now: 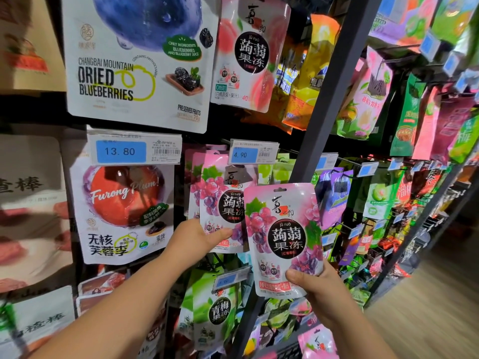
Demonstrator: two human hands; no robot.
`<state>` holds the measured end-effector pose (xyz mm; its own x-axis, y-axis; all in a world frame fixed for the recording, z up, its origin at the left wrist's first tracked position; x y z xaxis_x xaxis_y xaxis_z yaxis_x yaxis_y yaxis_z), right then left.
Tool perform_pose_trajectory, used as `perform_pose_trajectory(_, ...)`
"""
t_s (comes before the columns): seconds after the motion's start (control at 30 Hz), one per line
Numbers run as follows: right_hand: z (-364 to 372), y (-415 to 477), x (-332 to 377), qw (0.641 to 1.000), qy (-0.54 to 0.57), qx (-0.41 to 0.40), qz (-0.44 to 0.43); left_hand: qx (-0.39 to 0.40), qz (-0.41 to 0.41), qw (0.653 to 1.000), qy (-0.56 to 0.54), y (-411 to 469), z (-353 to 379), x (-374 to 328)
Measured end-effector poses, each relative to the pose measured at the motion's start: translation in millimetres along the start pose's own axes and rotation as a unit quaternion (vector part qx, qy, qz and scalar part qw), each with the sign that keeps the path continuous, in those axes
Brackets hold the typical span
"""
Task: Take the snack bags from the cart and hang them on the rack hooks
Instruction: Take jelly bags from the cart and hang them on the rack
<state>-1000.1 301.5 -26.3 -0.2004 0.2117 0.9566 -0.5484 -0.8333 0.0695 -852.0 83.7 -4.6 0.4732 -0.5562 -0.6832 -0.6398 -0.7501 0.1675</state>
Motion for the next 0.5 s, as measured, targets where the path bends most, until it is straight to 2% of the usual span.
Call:
perform_pose_trajectory(0.23, 2, 5, -1, 1.000, 0.002, 0.004, -0.004, -0.021, -0.034, 0.999, 0.012, -3, -9, -1)
perform_pose_trajectory(0.37, 11, 12, 1, 1.000, -0.005, 0.018, -0.008, -0.045, -0.028, 0.998, -0.026, -3, -13, 1)
perform_pose_trajectory(0.5, 19, 20, 1, 1.000, 0.011, 0.019, -0.007, -0.026, -0.014, 0.999, -0.026, -3, -10, 6)
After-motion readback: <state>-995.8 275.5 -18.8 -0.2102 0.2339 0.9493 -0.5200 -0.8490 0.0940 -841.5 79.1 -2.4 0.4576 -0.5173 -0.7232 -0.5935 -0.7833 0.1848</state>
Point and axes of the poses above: each hand's wrist, its own y-axis towards the middle knuckle, its own z-axis out of the palm, x = y × z, the point moved 9 cm from there along y, towards the middle knuckle, and after that the axes turned 10 degrees about y, right-handed, at the moved point
